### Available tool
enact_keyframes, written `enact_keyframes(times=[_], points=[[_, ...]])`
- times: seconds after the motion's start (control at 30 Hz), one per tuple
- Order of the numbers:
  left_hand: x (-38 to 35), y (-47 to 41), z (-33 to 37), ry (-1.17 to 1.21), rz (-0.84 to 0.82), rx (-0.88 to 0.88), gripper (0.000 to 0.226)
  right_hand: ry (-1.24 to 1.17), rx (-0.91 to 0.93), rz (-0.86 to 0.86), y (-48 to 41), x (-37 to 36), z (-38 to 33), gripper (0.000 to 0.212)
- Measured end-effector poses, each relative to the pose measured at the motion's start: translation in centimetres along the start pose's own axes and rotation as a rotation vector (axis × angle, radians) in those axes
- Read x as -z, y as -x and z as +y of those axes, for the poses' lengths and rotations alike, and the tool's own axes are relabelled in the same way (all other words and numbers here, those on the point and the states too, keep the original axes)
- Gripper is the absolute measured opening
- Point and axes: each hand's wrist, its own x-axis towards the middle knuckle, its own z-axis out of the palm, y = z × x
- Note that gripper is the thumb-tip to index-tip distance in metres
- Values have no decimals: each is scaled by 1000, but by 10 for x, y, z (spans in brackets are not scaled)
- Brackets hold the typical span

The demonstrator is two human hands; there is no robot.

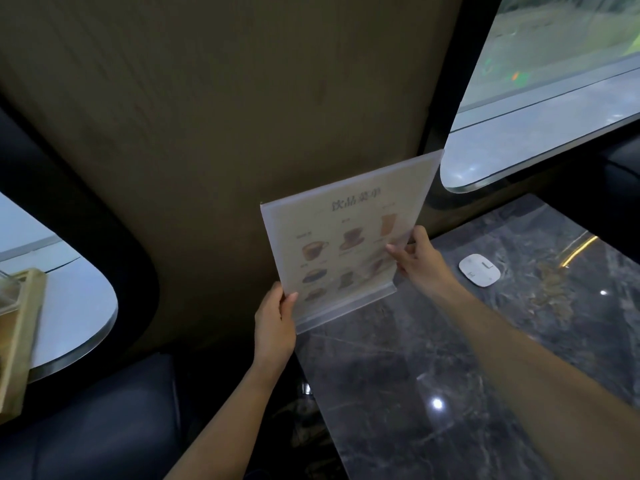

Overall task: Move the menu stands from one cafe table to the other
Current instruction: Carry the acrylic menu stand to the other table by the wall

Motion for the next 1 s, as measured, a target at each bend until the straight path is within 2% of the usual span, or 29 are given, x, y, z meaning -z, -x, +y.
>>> enact_keyframes(times=[0.3, 0.4, 0.57, 0.7, 0.77, 0.9, 1.0], points=[[-2, -5, -3, -49, 45, 22, 31, 58, 9, 32, -2, -7, 0, 32], [-2, -6, -3, -41, 39, 53, 19, 55, 5, 24, -1, -7, 0, 35], [0, -7, 1, -18, 9, 2, 15, 39, 30, 17, 2, -6, -1, 55], [3, -5, 10, -32, 23, 3, 19, 39, 37, 18, 5, -5, -4, 61], [7, 2, 13, -45, 99, -45, 31, 64, 31, 12, 8, -3, -4, 61], [20, 22, 23, -100, 446, -263, 55, 185, 24, 62, 16, 8, -1, 70], [18, 32, 38, -204, 488, -451, 61, 291, 10, 106, 26, 20, 3, 79]])
